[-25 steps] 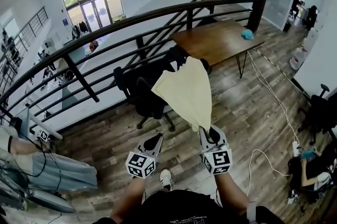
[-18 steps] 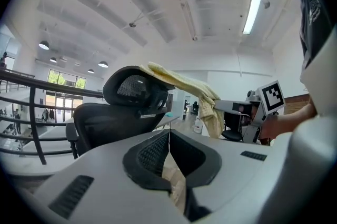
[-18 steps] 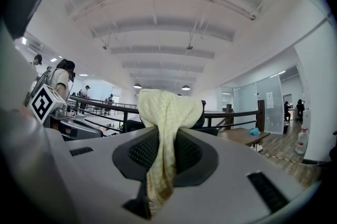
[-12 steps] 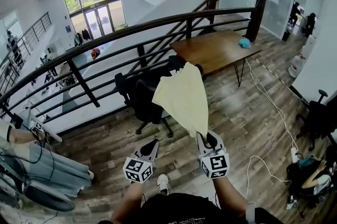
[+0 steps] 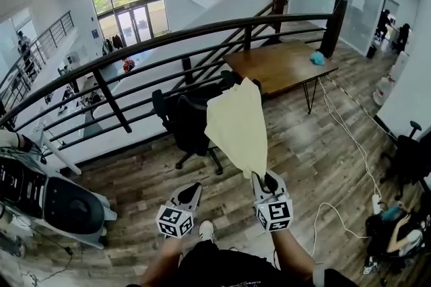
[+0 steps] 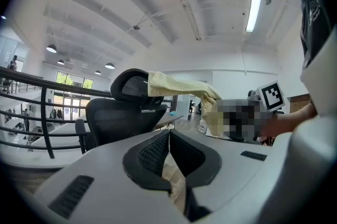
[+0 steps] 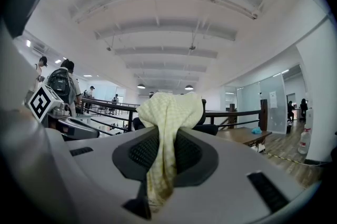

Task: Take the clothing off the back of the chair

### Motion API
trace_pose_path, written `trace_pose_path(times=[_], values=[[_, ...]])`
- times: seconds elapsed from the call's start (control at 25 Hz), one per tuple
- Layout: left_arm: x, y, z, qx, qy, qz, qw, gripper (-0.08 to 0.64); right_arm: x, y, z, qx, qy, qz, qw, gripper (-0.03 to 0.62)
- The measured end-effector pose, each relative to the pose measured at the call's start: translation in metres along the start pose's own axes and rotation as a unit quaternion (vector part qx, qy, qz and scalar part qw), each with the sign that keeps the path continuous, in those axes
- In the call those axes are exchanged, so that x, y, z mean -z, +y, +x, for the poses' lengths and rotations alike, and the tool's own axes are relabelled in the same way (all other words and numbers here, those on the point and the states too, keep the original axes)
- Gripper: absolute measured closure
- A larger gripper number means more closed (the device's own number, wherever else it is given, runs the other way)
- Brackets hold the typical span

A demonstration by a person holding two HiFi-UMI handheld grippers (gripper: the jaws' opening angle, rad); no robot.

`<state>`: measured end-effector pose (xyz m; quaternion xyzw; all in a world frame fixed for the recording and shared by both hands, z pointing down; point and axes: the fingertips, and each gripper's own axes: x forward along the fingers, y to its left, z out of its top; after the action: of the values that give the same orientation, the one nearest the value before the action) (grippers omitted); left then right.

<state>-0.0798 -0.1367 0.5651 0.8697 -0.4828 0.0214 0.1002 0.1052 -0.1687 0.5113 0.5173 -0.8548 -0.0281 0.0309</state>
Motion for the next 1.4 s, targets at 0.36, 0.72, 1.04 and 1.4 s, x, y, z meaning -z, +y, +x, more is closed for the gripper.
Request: trace_pose_path(times=[0.36, 0.72, 1.04, 1.4], values=[[0.008, -0.015, -0.013, 0.0, 0.002, 0.01, 0.9999, 0.546, 0.014, 0.009, -0.017, -0.011, 0.006, 0.003, 1.0, 0.52], [0.013, -0.026, -0.018, 0.002, 0.01, 0.01, 0.9999, 0.546, 0.012, 0.016, -0.023, -0.02, 0.006, 0.002, 1.0, 0.52], [0.015, -0.023, -0.022, -0.007, 0.013, 0.006, 0.9999, 0.546, 0.023, 0.015, -0.021, -0.022, 0.026, 0.002, 0.999, 0.52], [0.022, -0.018, -0.027, -0.016, 0.016, 0.0, 0.9997, 0.546, 0.022, 0.017, -0.017, -0.019, 0.019, -0.007, 1.0, 0.52]])
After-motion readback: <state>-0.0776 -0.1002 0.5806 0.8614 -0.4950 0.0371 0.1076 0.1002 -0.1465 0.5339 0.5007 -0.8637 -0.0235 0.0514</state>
